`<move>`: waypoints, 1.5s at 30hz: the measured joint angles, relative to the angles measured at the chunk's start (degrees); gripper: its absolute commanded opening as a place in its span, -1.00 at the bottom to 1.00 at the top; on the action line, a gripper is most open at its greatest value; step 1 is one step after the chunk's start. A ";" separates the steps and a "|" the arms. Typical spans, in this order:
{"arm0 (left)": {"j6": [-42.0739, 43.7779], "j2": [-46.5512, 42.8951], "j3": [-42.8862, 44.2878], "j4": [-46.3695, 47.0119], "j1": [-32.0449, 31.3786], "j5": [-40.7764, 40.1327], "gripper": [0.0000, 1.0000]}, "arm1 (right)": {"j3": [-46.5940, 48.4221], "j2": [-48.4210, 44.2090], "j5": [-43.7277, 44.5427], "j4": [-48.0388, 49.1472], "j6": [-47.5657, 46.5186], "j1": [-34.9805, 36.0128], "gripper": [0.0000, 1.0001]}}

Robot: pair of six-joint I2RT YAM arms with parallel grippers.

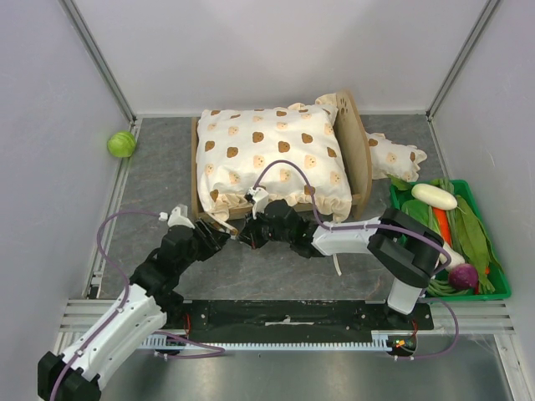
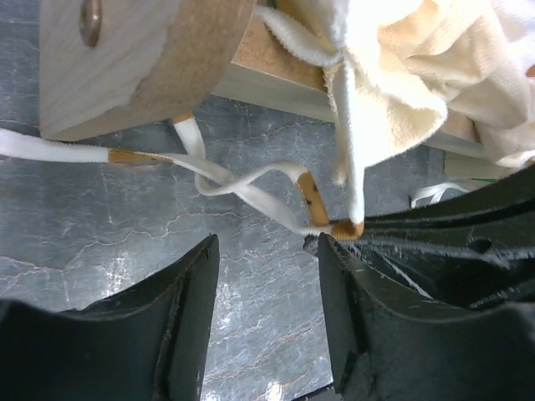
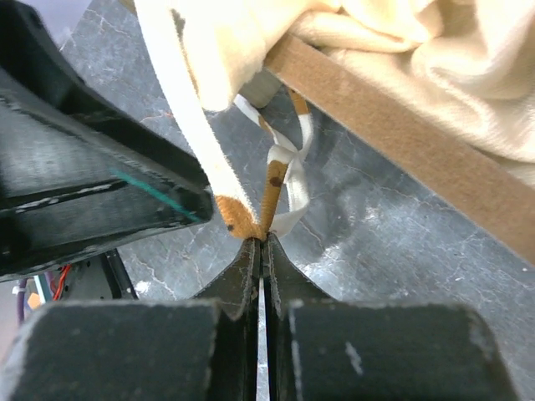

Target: Set up the pet bed

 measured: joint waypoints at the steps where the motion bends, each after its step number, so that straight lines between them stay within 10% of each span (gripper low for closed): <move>1: 0.35 -0.96 0.00 -0.90 0.00 -0.24 0.18 | 0.15 0.13 0.04 -0.17 -0.22 -0.11 -0.95; 15: -5.33 -1.79 0.46 -12.96 0.00 -9.27 0.24 | 0.50 0.72 -0.42 0.09 -0.76 -1.77 -0.94; 45: -46.40 16.04 -6.49 6.54 0.00 -18.67 -0.06 | -3.28 -0.96 -6.01 5.11 0.76 -1.77 -0.92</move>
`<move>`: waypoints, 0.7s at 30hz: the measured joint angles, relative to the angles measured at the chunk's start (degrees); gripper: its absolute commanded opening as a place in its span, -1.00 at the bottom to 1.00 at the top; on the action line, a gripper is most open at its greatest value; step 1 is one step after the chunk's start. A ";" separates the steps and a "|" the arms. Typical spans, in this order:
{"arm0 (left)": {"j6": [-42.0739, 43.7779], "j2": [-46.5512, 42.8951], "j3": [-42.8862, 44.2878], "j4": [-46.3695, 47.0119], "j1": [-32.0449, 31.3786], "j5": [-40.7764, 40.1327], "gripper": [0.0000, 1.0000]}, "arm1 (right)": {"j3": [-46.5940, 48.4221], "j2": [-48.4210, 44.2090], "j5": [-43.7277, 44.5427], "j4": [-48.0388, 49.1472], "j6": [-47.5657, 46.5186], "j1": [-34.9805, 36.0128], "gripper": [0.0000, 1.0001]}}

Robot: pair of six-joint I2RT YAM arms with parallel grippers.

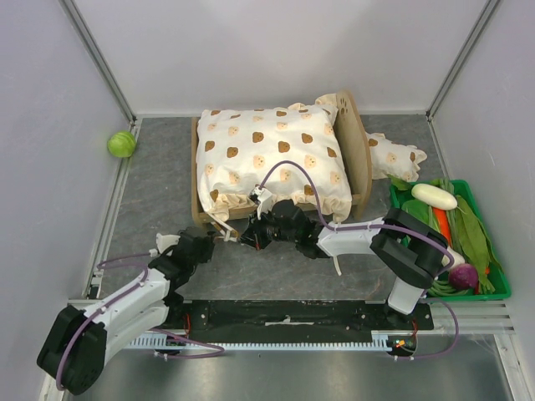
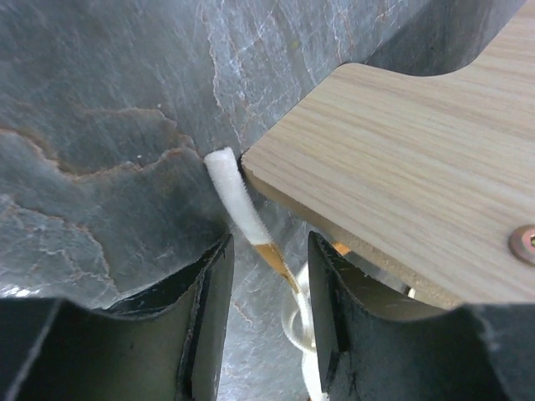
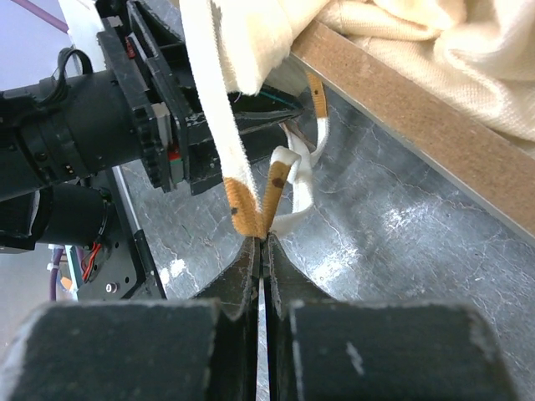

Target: Set up the pet bed

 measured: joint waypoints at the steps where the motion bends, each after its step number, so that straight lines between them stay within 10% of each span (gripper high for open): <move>1: -0.24 1.27 0.55 0.20 0.00 -0.20 -0.09 | 0.00 -0.09 -0.13 0.00 0.02 0.00 -0.92; 13: -1.11 5.29 1.38 0.63 0.00 -1.84 -0.96 | -0.02 -0.48 -0.28 0.17 0.02 0.00 -0.92; 21: 2.10 2.29 1.53 -2.91 0.00 -3.91 -0.96 | -0.02 -0.90 0.04 -1.09 -0.70 0.00 -0.95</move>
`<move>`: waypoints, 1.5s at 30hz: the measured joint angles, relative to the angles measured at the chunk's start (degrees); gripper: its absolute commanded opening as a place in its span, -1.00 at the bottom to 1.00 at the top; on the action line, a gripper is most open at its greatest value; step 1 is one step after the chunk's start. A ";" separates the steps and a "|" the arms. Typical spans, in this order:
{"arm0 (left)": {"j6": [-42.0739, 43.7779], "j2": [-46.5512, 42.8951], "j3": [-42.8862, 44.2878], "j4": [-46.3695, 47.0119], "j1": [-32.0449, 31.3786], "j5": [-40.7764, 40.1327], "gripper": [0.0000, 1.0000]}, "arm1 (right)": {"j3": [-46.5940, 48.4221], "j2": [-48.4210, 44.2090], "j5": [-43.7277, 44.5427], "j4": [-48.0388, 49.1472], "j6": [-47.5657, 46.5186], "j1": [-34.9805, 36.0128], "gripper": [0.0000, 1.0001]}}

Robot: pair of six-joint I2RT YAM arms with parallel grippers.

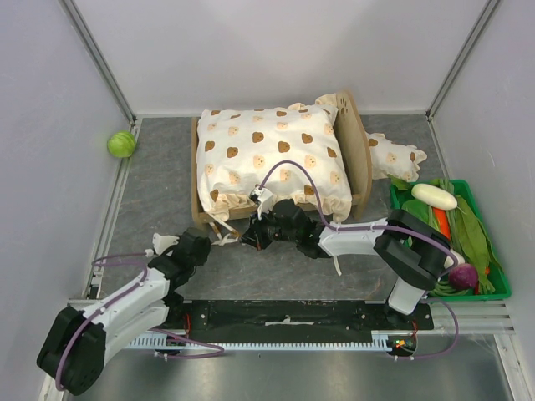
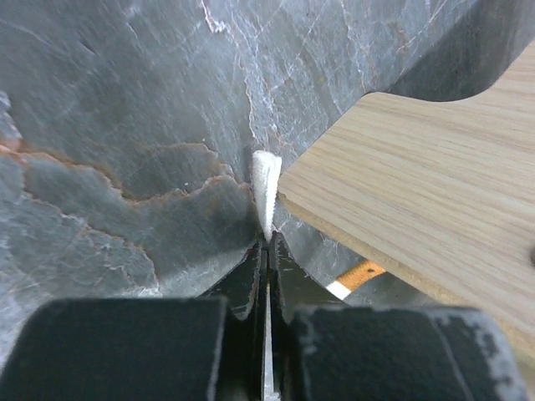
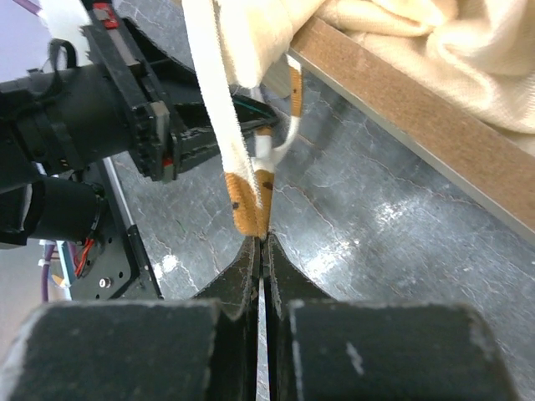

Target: Set up the pet bed

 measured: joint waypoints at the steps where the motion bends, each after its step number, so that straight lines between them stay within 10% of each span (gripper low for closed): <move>1: 0.81 -1.33 0.04 -1.49 0.00 -0.31 -0.96 | 0.00 -0.42 0.44 -1.01 -0.57 0.00 -0.96; 27: 31.91 -13.75 12.26 -20.85 6.60 -16.50 -0.96 | 2.25 -14.60 17.55 -21.49 -13.40 -0.07 -1.00; 45: 50.16 -11.65 18.49 -19.12 26.99 -15.13 -0.96 | -1.66 -10.14 20.11 -19.23 -9.57 -0.04 -1.00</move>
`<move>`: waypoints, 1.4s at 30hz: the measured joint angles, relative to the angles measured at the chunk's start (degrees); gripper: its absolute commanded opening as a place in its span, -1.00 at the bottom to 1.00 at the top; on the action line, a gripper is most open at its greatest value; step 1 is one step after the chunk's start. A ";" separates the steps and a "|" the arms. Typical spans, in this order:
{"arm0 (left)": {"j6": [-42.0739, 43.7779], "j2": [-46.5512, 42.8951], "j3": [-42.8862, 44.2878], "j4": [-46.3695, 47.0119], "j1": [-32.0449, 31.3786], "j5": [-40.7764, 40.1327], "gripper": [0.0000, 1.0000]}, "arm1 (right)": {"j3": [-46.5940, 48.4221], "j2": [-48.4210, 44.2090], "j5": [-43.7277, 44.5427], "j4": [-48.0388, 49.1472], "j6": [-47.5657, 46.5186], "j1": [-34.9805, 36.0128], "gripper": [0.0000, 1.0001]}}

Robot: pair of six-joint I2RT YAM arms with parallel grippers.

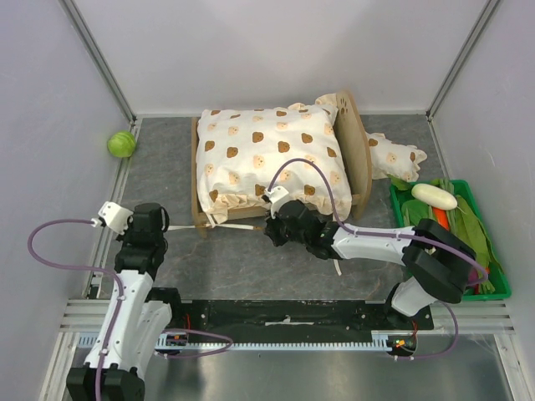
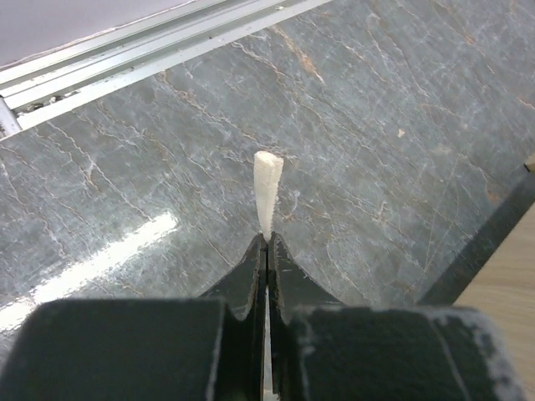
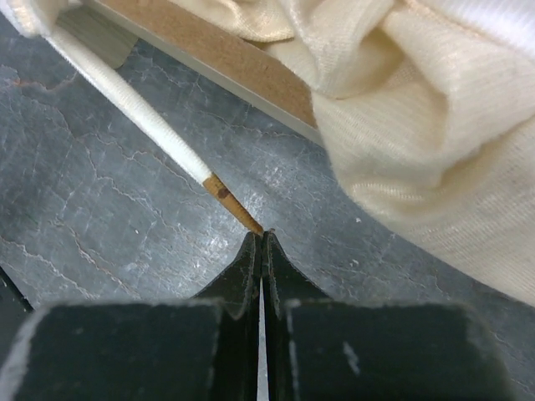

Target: Set up the pet bed

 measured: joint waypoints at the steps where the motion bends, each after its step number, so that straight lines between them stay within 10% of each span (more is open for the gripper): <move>1: 0.37 0.28 0.11 0.20 1.01 0.68 -0.97 | -0.02 0.42 0.07 0.52 0.33 0.00 -1.00; 11: 5.81 4.63 1.99 4.79 17.33 14.99 -0.96 | -0.02 2.45 5.70 3.98 3.37 0.26 -1.00; 33: 9.57 15.41 4.90 10.49 28.11 34.84 -0.96 | -0.48 0.76 15.65 4.81 7.02 0.63 -1.00; 37: 10.03 15.04 4.92 11.85 28.59 38.32 -0.61 | -0.61 0.70 14.03 5.09 5.29 1.33 -0.82; 39: 10.23 14.21 4.92 12.59 28.81 41.48 0.18 | -0.61 0.70 12.17 5.07 4.15 2.19 -0.58; 42: 11.17 12.00 4.92 13.18 28.85 46.29 0.66 | -0.59 1.07 9.18 5.09 3.52 4.44 -0.11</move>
